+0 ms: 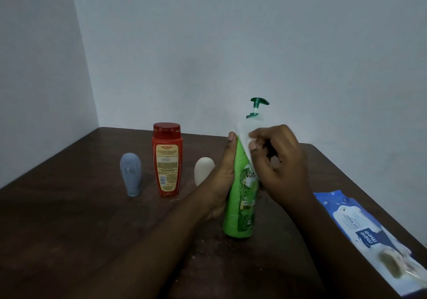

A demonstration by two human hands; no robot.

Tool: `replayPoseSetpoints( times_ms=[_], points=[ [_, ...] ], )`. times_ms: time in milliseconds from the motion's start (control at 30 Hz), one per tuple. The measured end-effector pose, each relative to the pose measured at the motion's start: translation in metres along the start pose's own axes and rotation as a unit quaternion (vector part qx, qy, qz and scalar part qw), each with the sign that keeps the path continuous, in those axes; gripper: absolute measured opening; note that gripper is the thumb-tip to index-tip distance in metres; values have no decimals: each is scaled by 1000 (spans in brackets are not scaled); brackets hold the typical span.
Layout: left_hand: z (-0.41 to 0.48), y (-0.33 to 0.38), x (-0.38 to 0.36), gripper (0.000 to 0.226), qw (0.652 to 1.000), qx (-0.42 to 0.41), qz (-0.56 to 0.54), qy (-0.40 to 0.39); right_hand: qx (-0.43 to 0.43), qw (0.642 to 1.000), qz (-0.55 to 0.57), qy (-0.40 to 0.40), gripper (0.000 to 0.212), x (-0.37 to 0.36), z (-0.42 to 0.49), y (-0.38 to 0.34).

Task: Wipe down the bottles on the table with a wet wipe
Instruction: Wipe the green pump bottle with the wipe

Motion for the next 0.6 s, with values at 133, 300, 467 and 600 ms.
replayPoseSetpoints(
  times_ms=[133,300,467,600],
  points=[
    [-1,7,0,62,999,-11,-48,6,48,992,-8,-114,10,-3,-1,-6],
    [-2,7,0,73,1000,12,-18,-4,4,998,-19,-62,10,-5,-2,-2],
    [-5,3,-6,86,998,33,-3,-47,-53,996,-21,63,6,4,2,4],
    [-7,6,-6,80,998,31,-26,-40,-12,996,-64,66,23,1,0,3]
  ],
)
Point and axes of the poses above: each hand's wrist, its own z-axis towards the middle knuckle, its own x-axis out of the back of the hand, y = z × x, the point moved 3 cm from there along z, towards the middle knuckle, and after that the axes turned 15 degrees about -x, right-handed, at the moved point
